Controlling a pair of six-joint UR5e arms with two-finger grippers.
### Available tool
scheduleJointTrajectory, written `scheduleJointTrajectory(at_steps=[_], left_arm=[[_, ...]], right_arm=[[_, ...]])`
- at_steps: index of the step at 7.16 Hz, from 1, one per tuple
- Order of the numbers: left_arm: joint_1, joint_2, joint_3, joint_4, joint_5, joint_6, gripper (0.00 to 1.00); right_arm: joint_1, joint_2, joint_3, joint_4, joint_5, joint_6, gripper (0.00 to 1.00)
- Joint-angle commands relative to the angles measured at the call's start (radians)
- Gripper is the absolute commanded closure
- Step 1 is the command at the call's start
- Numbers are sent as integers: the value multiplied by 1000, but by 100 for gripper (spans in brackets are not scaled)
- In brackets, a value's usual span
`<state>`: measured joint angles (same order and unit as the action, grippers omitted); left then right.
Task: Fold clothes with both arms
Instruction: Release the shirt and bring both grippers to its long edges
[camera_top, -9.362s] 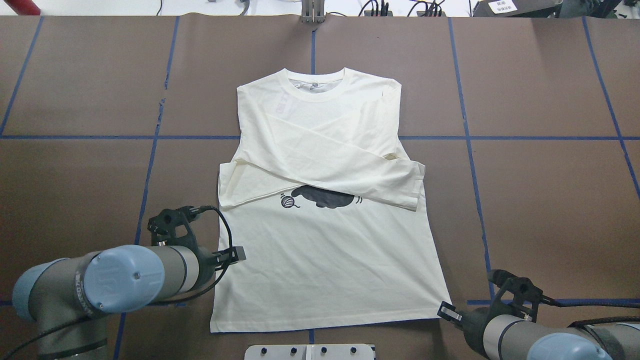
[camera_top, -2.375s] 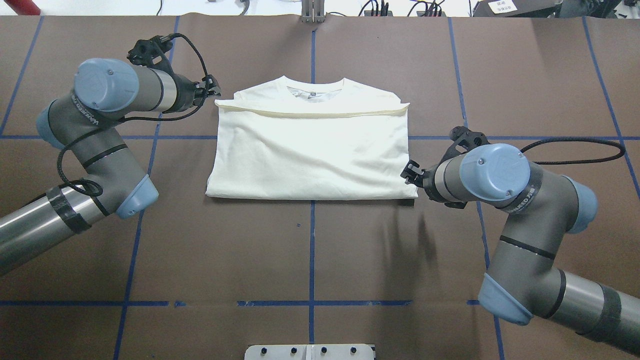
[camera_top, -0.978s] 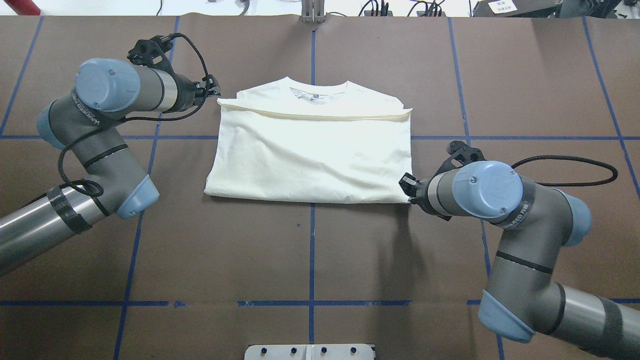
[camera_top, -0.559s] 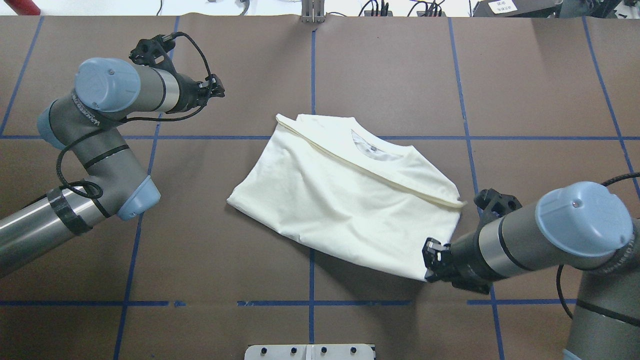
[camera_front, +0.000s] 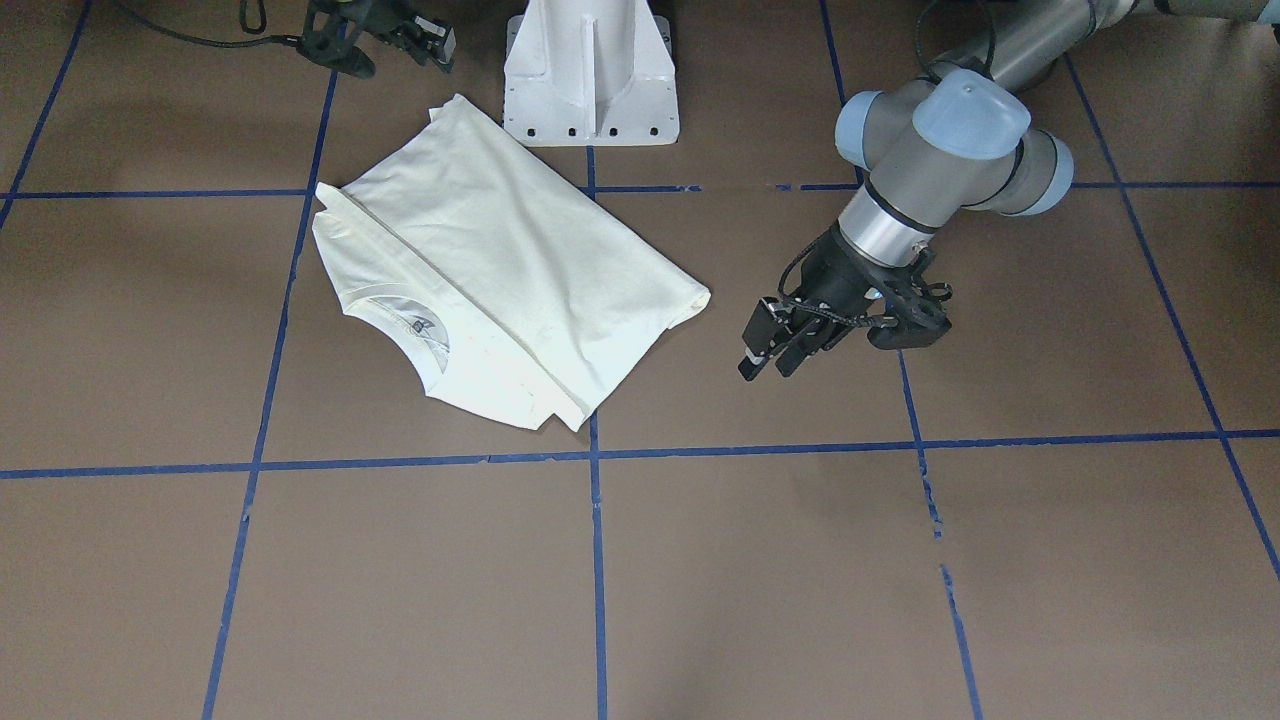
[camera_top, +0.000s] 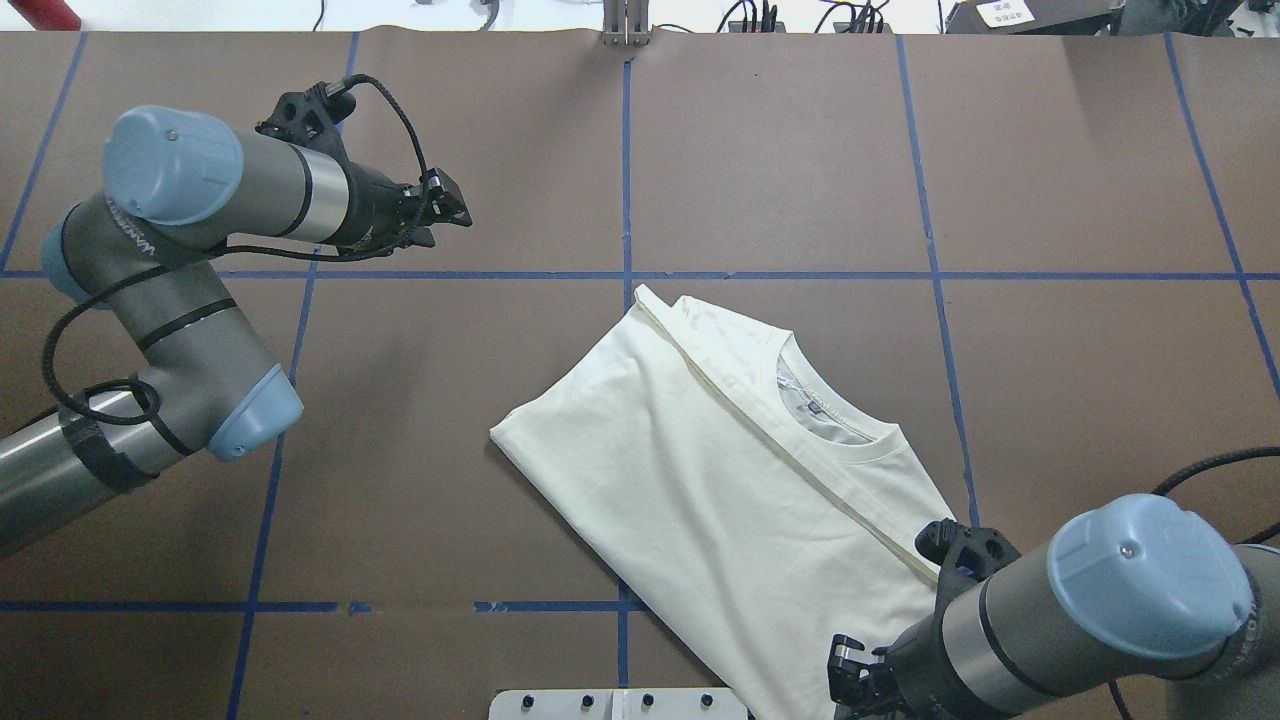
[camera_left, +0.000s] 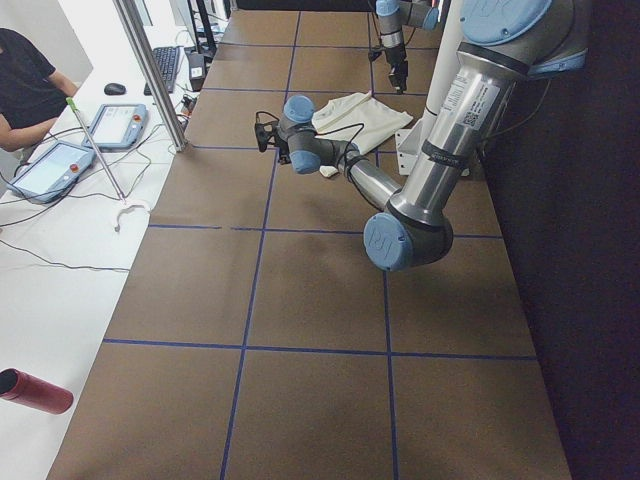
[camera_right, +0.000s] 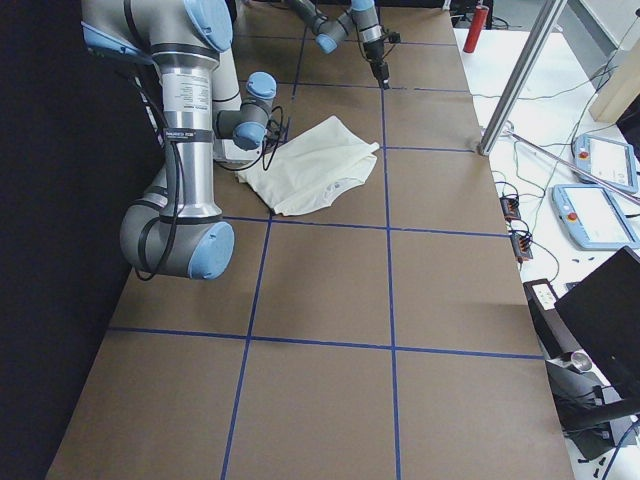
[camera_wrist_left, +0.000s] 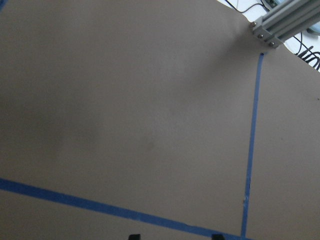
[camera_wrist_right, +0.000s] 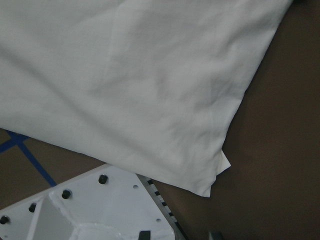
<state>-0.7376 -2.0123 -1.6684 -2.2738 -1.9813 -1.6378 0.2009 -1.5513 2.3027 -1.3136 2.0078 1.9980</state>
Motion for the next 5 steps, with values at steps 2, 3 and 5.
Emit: scheduleJointTrajectory(at_steps=[2, 3, 5], left_arm=[[207, 72, -129, 150, 22, -224, 31], [299, 46, -145, 236, 126, -241, 31], [346, 9, -104, 295, 177, -229, 36]], right_arm=[[203, 10, 0, 0, -17, 21, 0], [256, 11, -5, 0, -17, 19, 0], [272, 26, -23, 0, -47, 15, 0]])
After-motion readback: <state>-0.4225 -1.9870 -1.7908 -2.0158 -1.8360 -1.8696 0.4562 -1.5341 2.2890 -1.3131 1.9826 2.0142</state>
